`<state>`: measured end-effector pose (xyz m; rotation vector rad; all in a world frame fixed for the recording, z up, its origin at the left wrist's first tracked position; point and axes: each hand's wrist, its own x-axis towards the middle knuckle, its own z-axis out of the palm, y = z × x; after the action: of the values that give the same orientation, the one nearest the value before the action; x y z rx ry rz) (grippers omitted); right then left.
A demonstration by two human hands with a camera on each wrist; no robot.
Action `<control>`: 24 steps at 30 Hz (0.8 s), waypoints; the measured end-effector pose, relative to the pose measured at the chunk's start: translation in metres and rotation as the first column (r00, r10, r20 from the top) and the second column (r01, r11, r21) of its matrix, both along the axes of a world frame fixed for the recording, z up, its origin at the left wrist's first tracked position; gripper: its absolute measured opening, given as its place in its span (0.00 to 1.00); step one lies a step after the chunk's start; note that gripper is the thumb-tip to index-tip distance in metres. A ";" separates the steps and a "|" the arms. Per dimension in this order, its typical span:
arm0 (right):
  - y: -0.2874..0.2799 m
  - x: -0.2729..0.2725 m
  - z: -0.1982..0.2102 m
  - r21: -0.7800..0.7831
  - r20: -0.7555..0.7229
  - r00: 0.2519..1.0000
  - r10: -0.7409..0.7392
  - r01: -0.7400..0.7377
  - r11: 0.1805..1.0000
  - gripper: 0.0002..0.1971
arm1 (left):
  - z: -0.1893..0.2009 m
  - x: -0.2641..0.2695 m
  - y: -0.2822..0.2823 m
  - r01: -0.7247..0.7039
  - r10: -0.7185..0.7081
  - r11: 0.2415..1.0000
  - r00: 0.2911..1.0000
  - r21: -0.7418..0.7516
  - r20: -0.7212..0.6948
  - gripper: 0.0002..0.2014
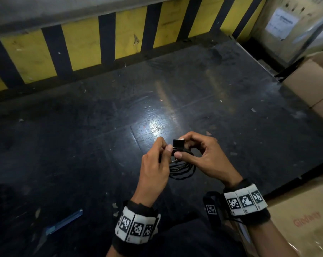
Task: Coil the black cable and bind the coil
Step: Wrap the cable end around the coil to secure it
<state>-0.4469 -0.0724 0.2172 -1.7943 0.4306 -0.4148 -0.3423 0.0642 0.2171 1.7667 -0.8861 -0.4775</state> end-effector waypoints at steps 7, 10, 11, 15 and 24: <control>0.001 -0.003 0.009 -0.229 0.021 0.997 -0.068 0.071 0.971 0.07 | -0.003 0.004 -0.001 0.081 -0.087 0.996 0.981 -0.037 -0.172 0.15; 0.003 -0.002 0.009 -0.219 0.061 0.991 -0.122 0.132 0.967 0.05 | -0.001 -0.001 -0.004 0.077 -0.083 0.996 0.978 -0.035 -0.194 0.15; 0.003 -0.002 0.009 -0.207 0.071 0.987 -0.143 0.155 0.966 0.06 | 0.000 -0.004 -0.005 0.066 -0.072 0.997 0.979 -0.037 -0.192 0.15; -0.004 0.003 0.009 -0.122 0.063 0.985 -0.160 0.166 0.979 0.07 | 0.001 -0.012 -0.013 0.002 -0.004 1.000 0.995 -0.024 -0.097 0.15; -0.006 0.016 0.000 0.014 0.034 0.976 -0.217 0.217 0.976 0.08 | -0.006 -0.002 -0.017 -0.058 0.055 0.997 0.997 -0.045 -0.055 0.16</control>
<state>-0.4306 -0.0785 0.2175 -1.7329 0.6056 -0.5949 -0.3442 0.0474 0.2114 1.7241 -0.8014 -0.4625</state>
